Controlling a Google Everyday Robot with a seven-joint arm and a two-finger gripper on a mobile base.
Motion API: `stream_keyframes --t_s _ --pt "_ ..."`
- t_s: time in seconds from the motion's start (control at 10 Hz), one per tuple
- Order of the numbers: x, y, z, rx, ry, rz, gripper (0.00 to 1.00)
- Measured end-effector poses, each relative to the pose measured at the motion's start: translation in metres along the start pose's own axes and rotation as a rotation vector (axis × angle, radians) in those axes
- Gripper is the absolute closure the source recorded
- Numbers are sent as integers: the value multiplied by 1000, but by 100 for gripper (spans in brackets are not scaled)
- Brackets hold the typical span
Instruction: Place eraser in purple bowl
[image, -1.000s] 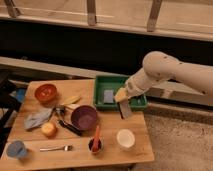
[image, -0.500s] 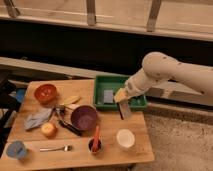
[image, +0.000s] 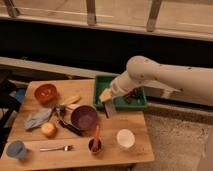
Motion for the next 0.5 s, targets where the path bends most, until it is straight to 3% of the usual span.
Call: stream_keyframes --t_s 0.5 --pt "-46 83 53 -113 -16 -108 90"
